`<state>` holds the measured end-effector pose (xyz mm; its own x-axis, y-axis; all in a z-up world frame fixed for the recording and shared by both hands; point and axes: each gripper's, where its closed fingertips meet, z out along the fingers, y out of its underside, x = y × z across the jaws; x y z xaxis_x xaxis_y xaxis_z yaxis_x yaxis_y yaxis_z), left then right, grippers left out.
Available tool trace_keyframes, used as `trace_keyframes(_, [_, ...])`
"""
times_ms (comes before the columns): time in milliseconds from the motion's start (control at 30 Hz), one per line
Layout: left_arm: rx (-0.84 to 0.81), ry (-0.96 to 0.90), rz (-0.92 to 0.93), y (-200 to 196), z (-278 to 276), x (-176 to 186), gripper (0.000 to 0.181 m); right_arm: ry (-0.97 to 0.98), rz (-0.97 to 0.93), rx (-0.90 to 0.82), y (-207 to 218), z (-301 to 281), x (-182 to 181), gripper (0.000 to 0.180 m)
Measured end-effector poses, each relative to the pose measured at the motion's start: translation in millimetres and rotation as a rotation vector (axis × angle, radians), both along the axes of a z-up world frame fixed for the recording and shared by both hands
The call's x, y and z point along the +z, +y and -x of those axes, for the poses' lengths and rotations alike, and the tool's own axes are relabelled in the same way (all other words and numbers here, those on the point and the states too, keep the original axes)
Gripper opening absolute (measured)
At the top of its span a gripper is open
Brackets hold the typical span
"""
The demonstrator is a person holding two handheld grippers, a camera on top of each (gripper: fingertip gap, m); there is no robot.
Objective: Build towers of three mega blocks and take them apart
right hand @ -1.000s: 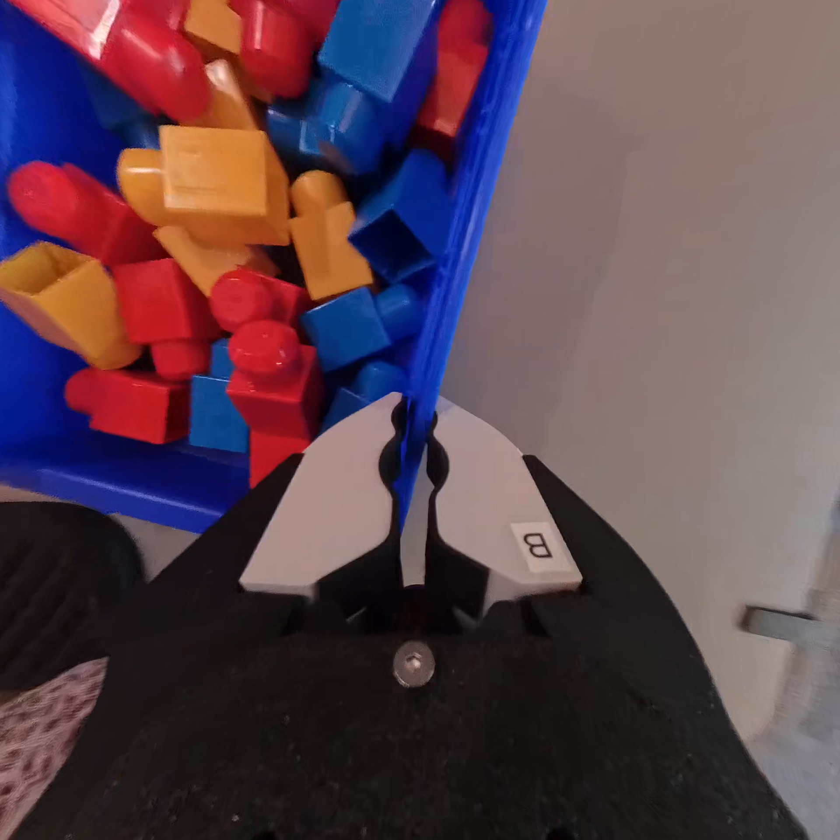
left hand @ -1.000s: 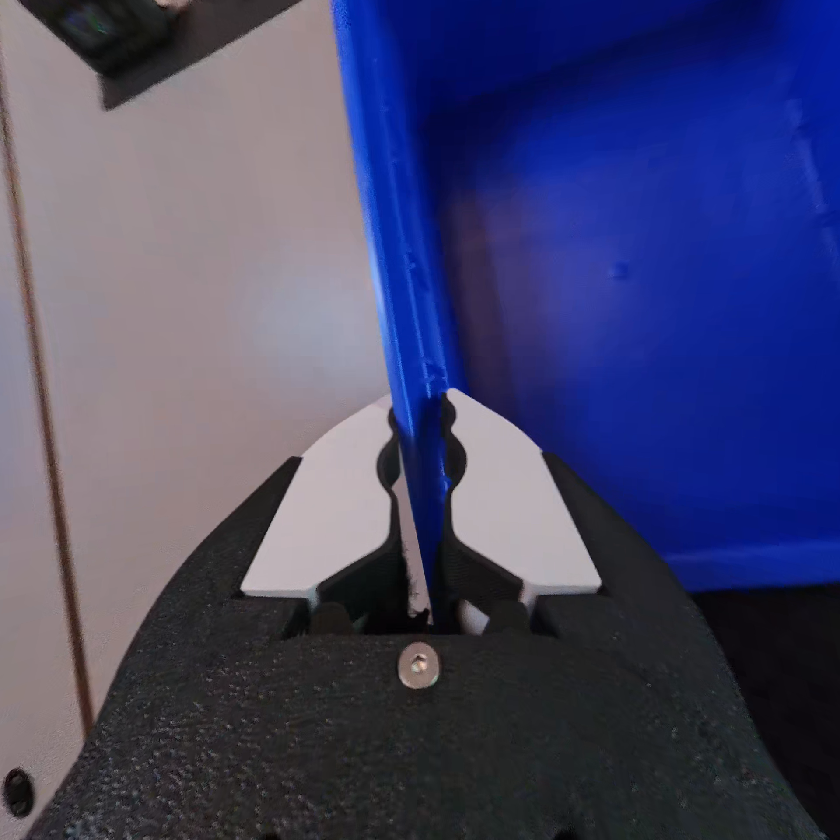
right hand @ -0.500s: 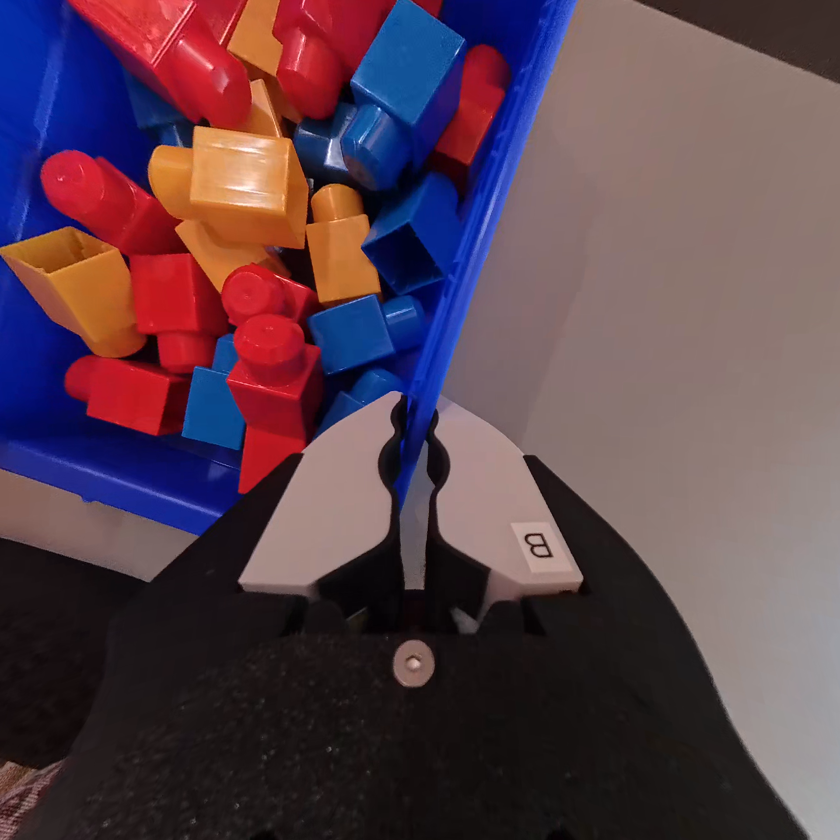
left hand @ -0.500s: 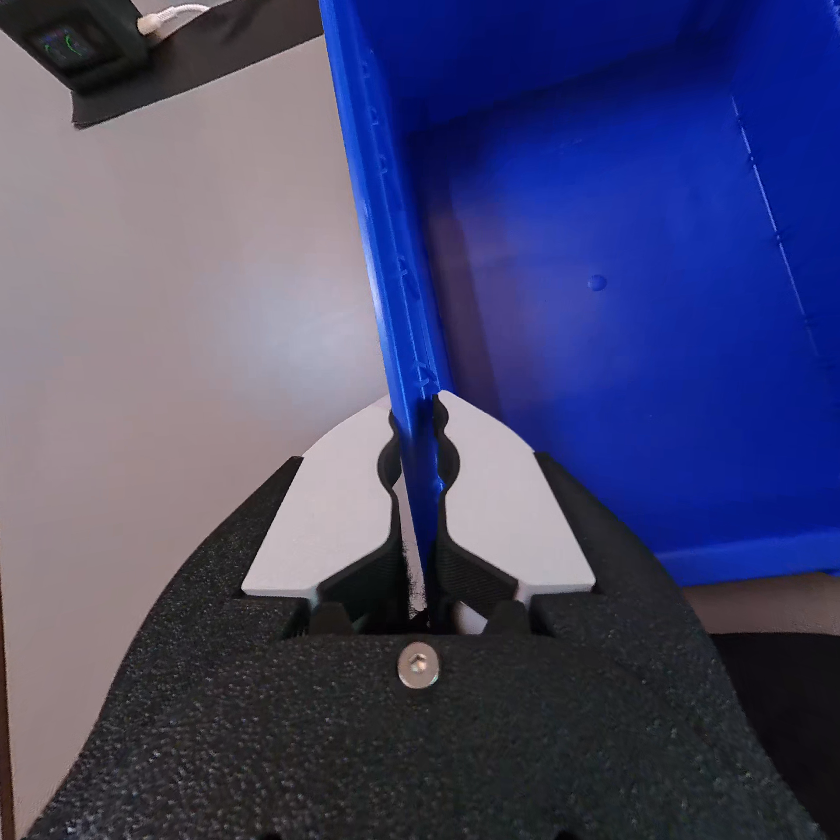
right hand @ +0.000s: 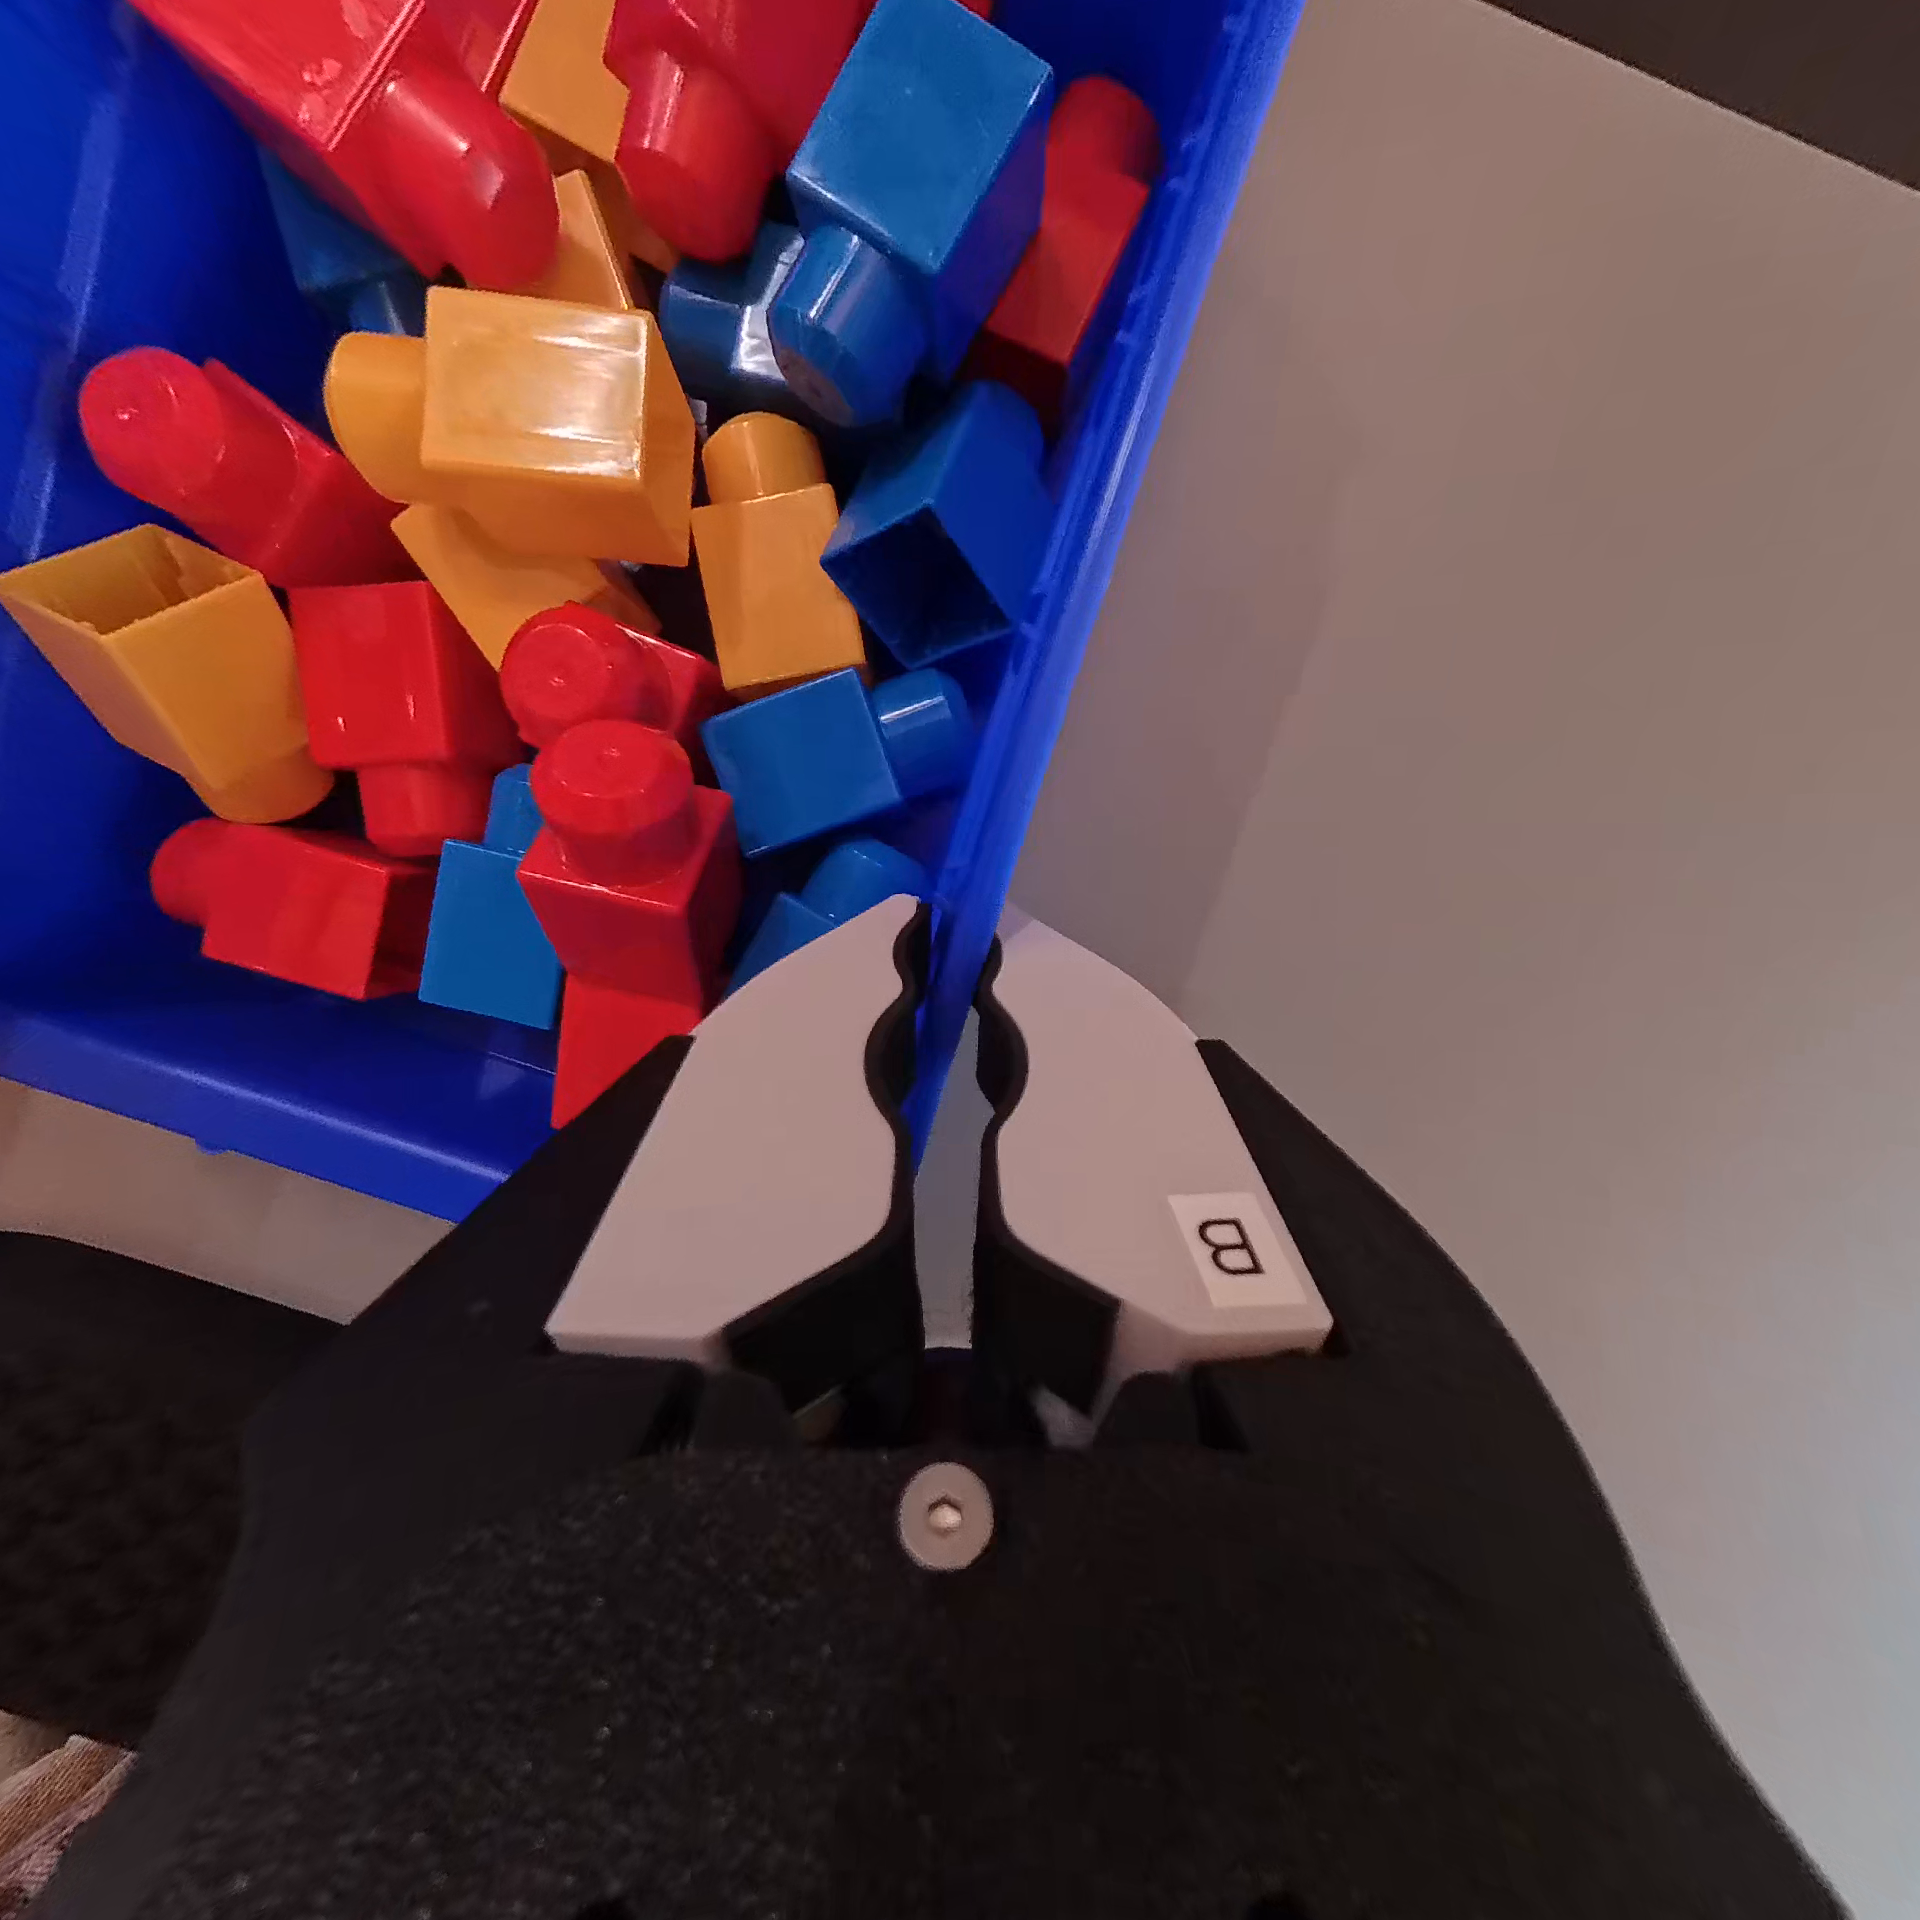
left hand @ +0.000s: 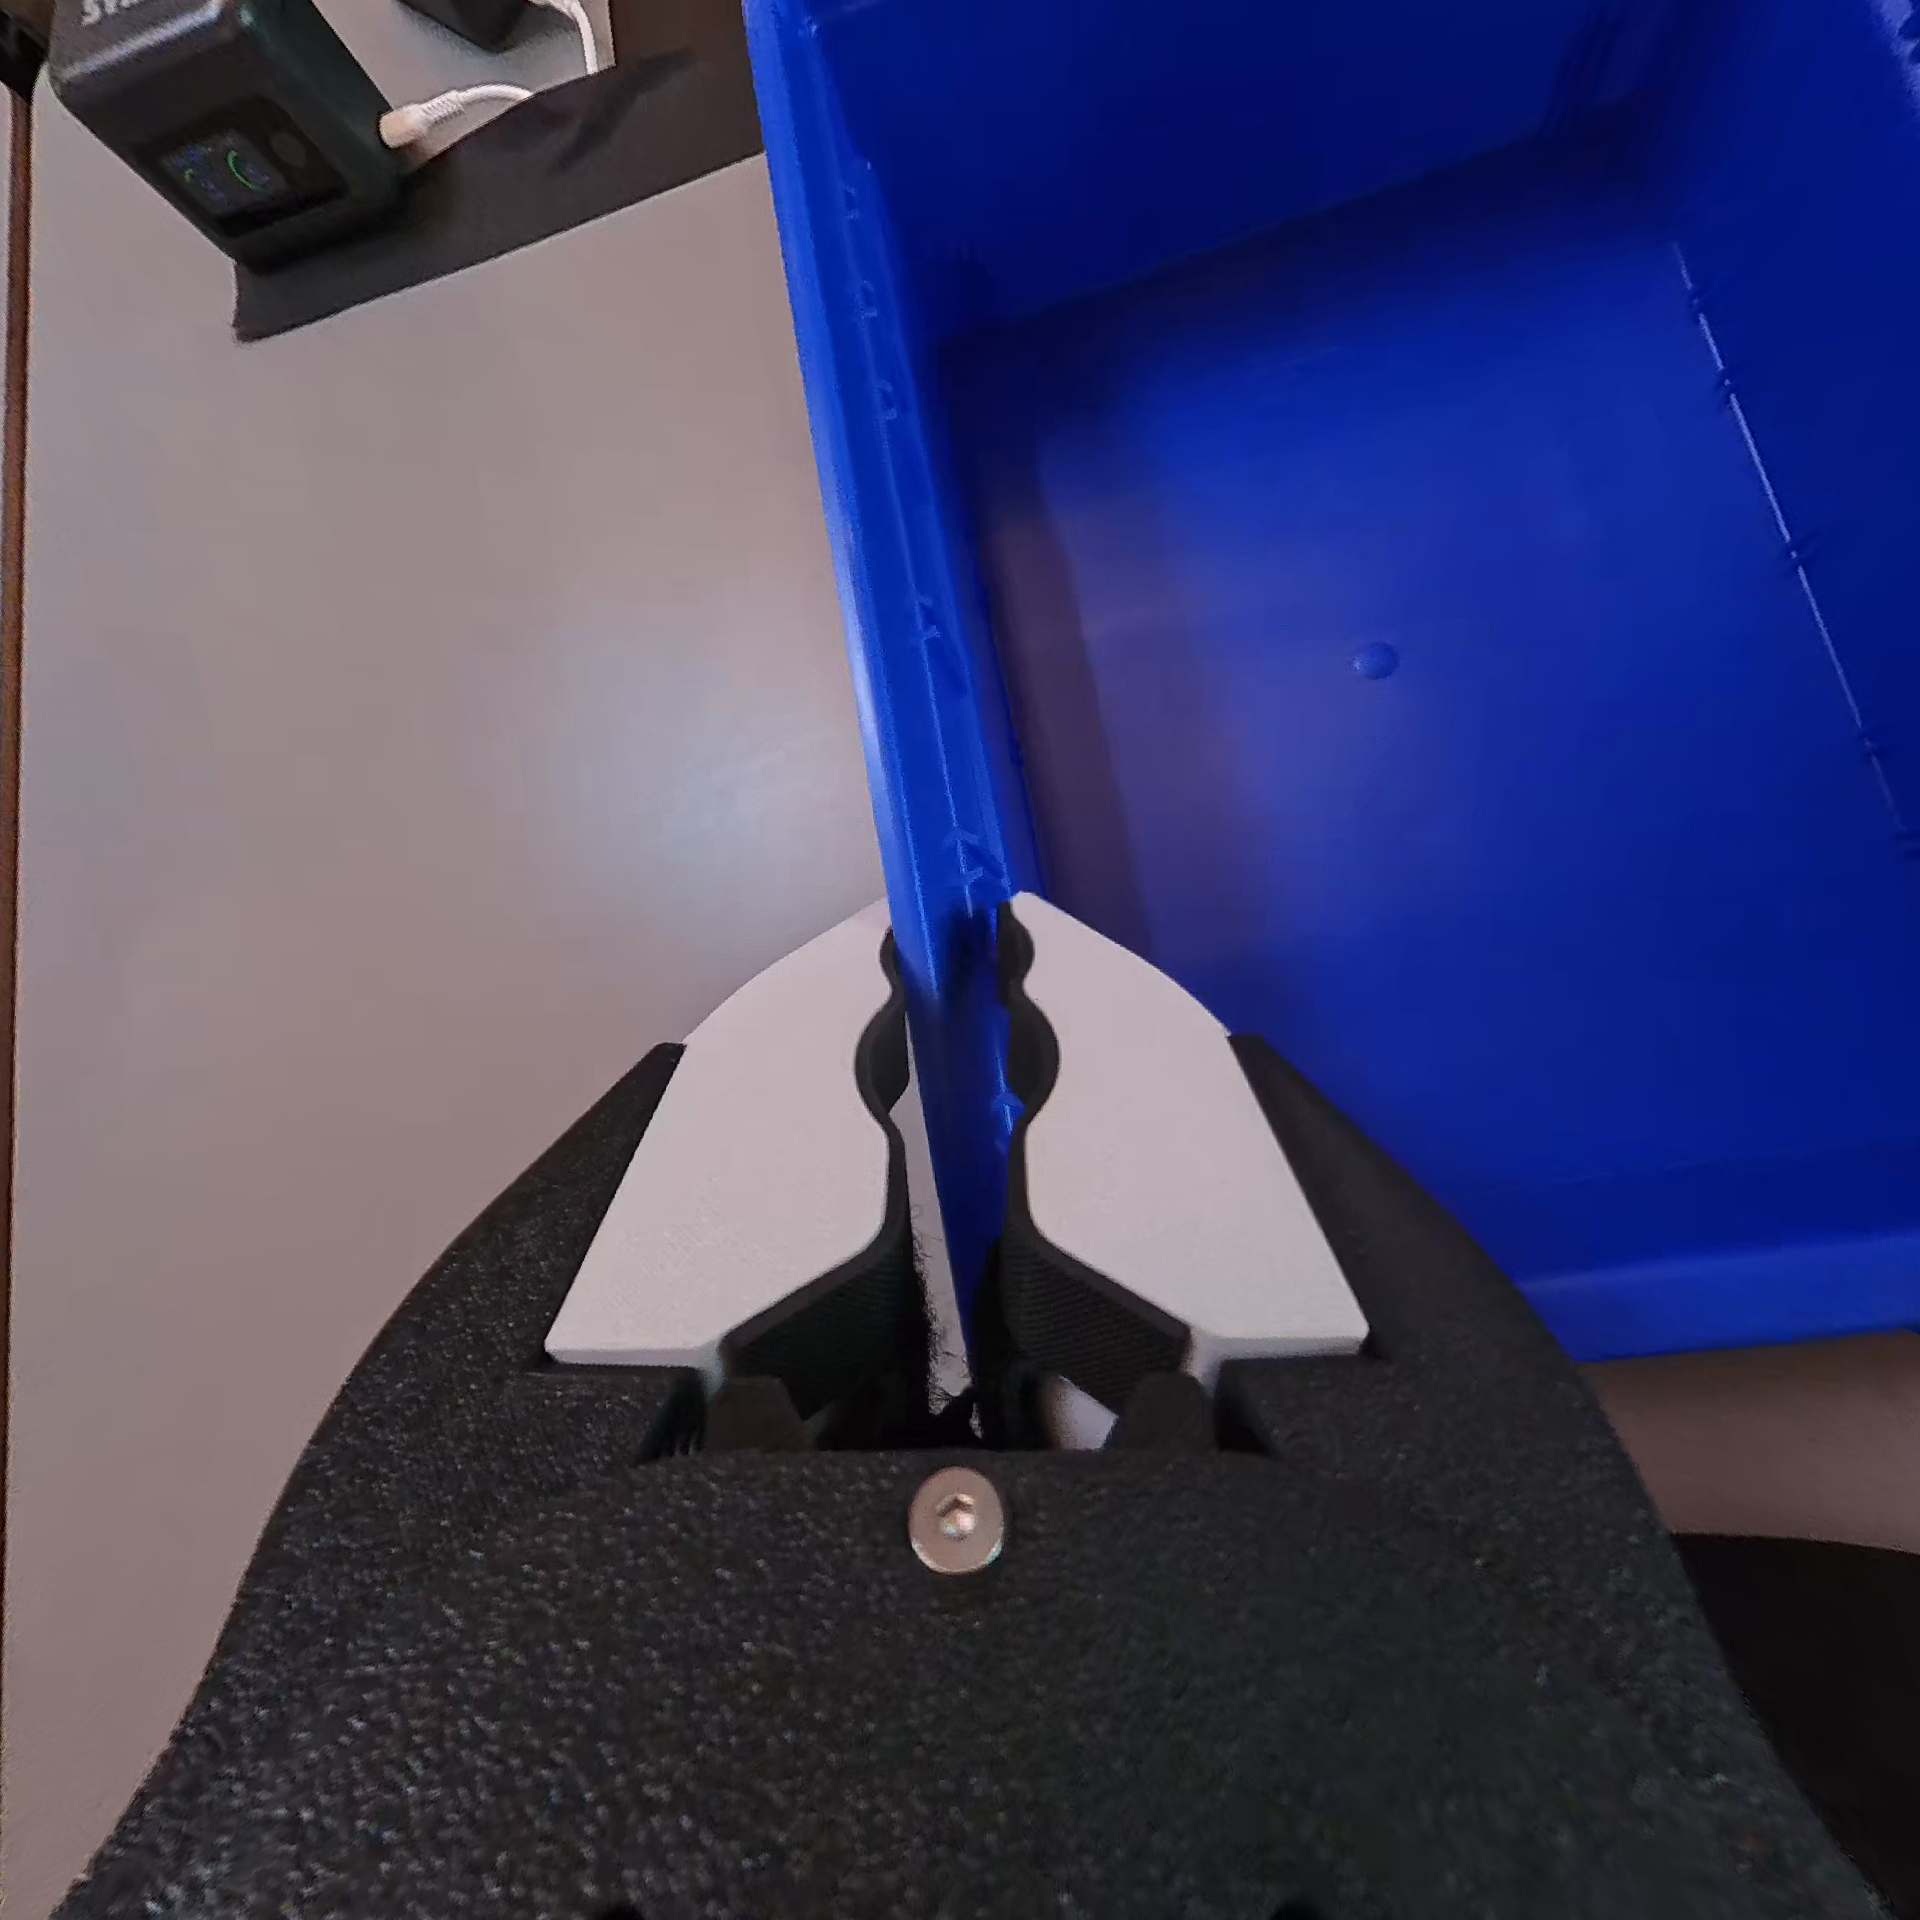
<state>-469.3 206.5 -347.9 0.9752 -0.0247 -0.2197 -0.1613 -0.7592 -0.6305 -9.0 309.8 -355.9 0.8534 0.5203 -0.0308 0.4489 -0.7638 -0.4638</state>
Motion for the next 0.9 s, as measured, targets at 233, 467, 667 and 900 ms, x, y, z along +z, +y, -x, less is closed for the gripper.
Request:
trace_keyframes(233, [-0.007, 0.019, -0.03, 3, -3, -1, 0.016, 0.026, 0.011, -0.009, -2, -1, 0, 0.006])
trace_keyframes(467, [-0.094, 0.031, -0.279, -2, -29, 39, 0.052, 0.02, 0.004, 0.075, -16, -2, 9, 0.023])
trace_keyframes(667, [-0.738, -0.343, -0.898, -60, -216, 147, 0.088, 0.128, -0.455, 0.076, -3, -9, 92, 0.063])
trace_keyframes(900, [-0.967, -0.47, -0.491, -97, -313, 49, 0.118, 0.337, -0.954, 0.145, -45, 4, 155, 0.092])
